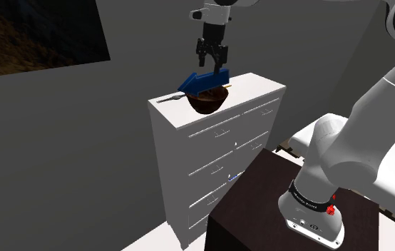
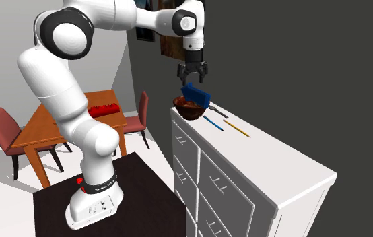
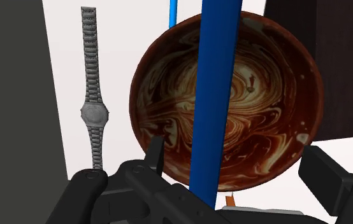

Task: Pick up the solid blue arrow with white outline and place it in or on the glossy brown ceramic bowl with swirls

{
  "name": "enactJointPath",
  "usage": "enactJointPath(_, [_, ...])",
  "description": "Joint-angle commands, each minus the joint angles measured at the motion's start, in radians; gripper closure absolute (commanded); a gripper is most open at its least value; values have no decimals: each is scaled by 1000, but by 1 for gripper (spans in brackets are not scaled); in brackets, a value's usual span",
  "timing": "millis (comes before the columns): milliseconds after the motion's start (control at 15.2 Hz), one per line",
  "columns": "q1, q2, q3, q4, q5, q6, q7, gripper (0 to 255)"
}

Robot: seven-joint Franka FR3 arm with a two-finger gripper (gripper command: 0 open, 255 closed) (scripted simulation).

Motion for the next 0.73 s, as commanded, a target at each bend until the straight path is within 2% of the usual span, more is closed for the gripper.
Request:
enactJointPath(0, [1,7,-1,58,2,-52,-3,0])
enactJointPath(132, [2,17,-1,129,6,-113,-6,0])
enactJointPath(660, [2,17,-1,129,6,-113,-6,0])
